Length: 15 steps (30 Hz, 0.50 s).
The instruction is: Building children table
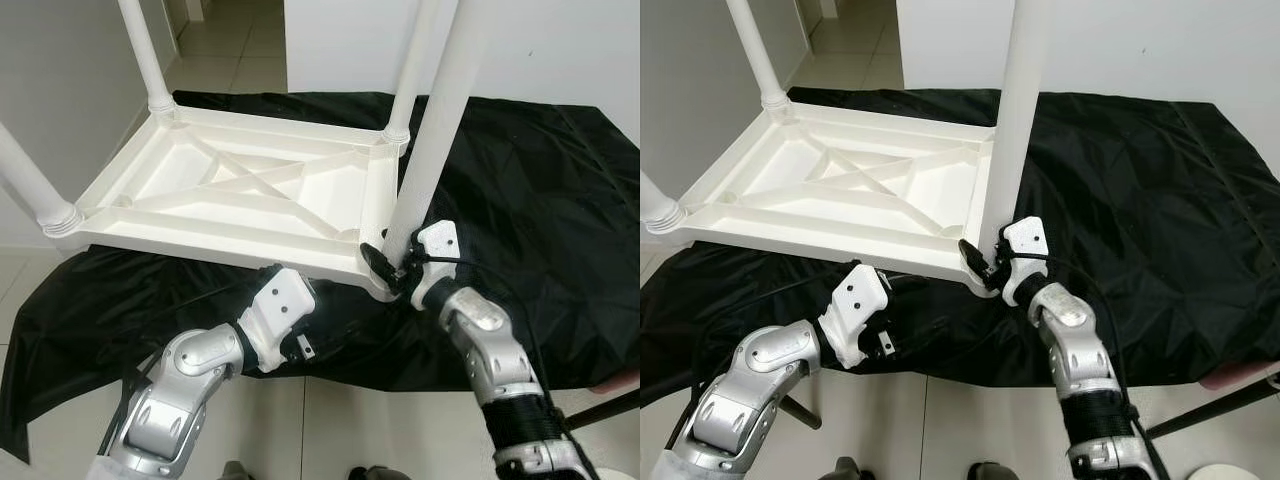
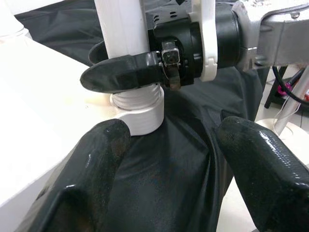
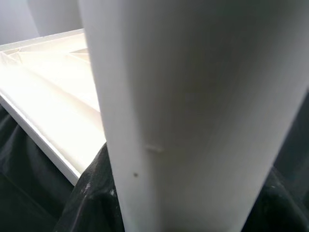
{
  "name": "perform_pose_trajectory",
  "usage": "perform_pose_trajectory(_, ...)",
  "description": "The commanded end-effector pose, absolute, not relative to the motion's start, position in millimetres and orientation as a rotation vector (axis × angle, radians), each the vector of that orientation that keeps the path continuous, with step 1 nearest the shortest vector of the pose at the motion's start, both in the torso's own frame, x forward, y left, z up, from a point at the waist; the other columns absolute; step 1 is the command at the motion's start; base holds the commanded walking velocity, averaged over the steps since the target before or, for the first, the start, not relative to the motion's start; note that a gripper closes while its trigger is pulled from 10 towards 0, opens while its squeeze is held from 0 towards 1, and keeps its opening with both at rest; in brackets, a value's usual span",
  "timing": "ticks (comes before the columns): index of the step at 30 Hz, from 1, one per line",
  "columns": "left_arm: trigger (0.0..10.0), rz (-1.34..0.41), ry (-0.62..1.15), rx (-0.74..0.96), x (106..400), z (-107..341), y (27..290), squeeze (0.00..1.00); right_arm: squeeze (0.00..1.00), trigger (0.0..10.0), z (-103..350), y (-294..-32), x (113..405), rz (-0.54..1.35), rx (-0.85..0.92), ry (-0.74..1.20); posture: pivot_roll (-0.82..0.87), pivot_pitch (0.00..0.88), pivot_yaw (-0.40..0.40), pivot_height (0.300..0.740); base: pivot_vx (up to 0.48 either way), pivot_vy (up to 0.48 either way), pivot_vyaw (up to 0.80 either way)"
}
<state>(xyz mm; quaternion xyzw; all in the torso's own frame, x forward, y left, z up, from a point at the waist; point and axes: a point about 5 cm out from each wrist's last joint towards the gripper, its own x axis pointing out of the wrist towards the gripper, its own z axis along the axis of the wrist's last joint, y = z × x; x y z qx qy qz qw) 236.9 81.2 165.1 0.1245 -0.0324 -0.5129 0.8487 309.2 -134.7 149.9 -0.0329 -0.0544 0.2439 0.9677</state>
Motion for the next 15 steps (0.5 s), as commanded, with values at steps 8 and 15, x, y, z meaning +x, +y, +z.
perform_pose_trajectory(8,10.0,-0.984,-0.067,0.271,246.4,161.3,84.8,0.0,0.0,10.0,150.2,-128.2,304.8,0.231,0.058,-0.109,-0.05,0.083,0.045,0.74,0.0,0.0,0.0)
perform_pose_trajectory(15,10.0,-0.881,-0.079,0.277,253.8,162.1,88.4,0.0,0.0,10.0,143.5,-119.8,293.6,-0.002,0.069,-0.084,-0.05,0.103,0.041,0.74,0.0,0.0,0.0)
